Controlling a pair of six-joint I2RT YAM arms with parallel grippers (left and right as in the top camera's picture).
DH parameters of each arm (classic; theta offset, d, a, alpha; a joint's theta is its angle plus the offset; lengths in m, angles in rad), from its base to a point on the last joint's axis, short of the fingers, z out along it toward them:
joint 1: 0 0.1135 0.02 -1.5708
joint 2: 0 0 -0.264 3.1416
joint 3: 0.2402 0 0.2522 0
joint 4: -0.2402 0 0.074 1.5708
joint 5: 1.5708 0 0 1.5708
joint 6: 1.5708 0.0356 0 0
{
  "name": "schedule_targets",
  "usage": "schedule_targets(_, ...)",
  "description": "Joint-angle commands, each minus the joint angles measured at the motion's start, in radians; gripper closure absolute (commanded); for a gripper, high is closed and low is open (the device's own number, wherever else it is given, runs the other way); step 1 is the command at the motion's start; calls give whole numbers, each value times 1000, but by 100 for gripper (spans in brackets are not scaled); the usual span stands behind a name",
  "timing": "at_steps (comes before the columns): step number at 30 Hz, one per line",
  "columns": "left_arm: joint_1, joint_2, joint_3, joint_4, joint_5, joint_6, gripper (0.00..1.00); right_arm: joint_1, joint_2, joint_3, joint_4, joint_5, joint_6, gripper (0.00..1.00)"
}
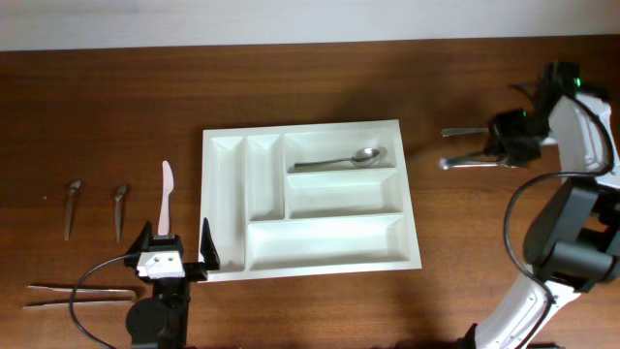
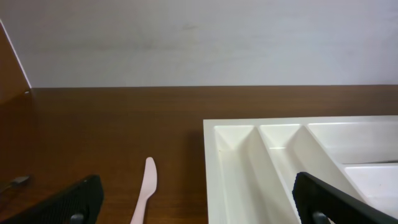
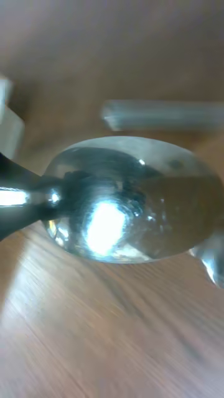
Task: Pack container
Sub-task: 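Carry the spoon left and drop it in the upper compartment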
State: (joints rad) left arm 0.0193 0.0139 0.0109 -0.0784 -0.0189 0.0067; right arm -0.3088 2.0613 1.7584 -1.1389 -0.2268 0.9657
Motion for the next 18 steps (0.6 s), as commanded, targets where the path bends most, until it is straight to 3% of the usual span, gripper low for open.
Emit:
schedule_targets(1, 6, -8, -2, -5, -4, 12, 1, 90, -2, 134, -37, -23, 14, 96)
schedule_targets(4, 6, -8, -2, -5, -4, 12, 1, 158, -2, 194, -43, -48, 62, 96)
schedule_targets(11, 6, -8, -2, -5, -4, 12, 1, 333, -1, 181, -43, -41, 322, 96)
schedule_targets(18, 6, -8, -2, -5, -3, 12, 1, 547, 5, 175, -43, 101, 492, 90)
